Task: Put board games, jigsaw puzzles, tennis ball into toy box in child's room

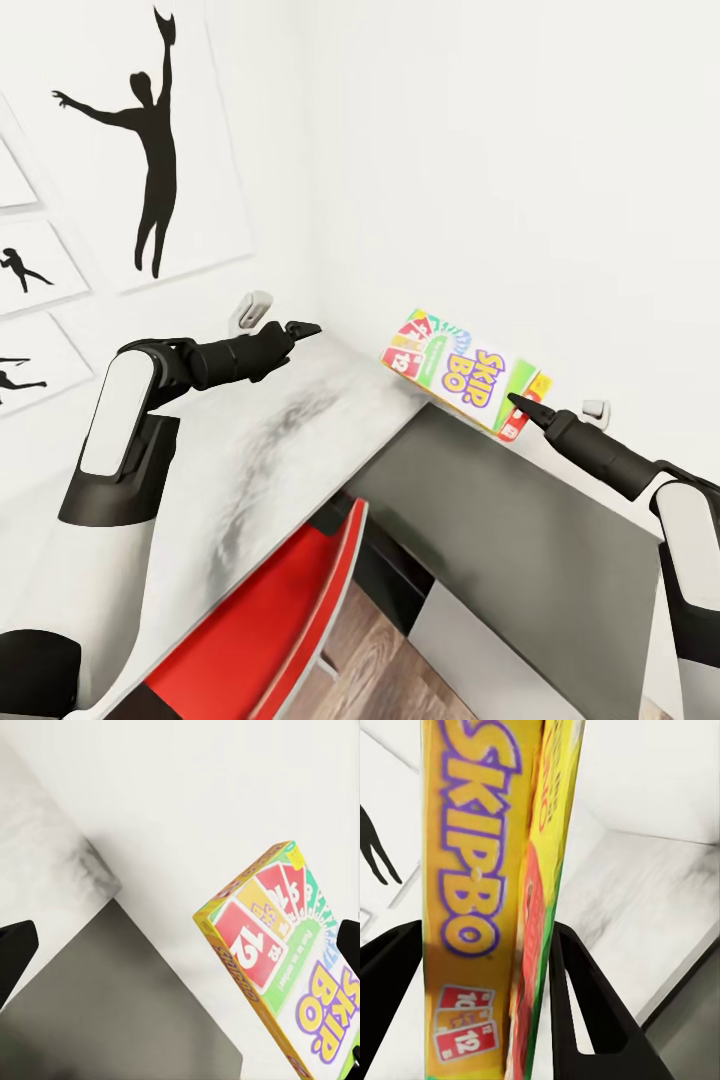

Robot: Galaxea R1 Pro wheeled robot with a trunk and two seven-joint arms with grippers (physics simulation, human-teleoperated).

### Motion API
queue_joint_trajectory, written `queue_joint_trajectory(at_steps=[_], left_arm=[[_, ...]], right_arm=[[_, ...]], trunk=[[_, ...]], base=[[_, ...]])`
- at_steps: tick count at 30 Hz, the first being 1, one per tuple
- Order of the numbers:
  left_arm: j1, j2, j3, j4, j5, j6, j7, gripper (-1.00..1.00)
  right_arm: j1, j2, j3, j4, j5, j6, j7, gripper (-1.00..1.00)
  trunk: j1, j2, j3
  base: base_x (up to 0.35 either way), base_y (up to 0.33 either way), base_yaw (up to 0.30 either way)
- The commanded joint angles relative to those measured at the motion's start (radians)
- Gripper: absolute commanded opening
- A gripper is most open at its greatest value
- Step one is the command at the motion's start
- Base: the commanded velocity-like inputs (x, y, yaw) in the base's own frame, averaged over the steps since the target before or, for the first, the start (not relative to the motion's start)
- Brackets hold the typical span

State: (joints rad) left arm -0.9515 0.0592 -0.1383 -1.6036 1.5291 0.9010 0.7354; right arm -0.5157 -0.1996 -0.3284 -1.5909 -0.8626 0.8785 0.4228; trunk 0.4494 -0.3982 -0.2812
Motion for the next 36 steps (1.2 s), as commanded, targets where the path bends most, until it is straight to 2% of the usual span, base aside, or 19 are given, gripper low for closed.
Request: queue_joint_trajectory(at_steps=[1,27,36], left_arm=[[-0.001,0.001,-0.001,-0.001,0.009,0.000,0.010,1.00],[-0.001,0.001,0.000,-0.001,0.009,-0.001,0.010,1.00],[-0.001,0.002,0.001,0.000,0.011,-0.001,0.010,1.00]], right_arm=[[-0.001,0.000,-0.001,0.000,0.002,0.006,0.004,-1.00],[-0.001,0.000,0.001,-0.008,0.003,0.007,0.004,-1.00],[-0.001,0.000,0.001,-0.010,0.004,0.007,0.004,-1.00]], trunk=[[0.001,-0.002,0.000],[0.001,-0.002,0.040],[0.001,-0.002,0.053]], base=[[-0.022,0.000,-0.095],[-0.005,0.000,-0.096],[-0.182,0.000,-0.096]])
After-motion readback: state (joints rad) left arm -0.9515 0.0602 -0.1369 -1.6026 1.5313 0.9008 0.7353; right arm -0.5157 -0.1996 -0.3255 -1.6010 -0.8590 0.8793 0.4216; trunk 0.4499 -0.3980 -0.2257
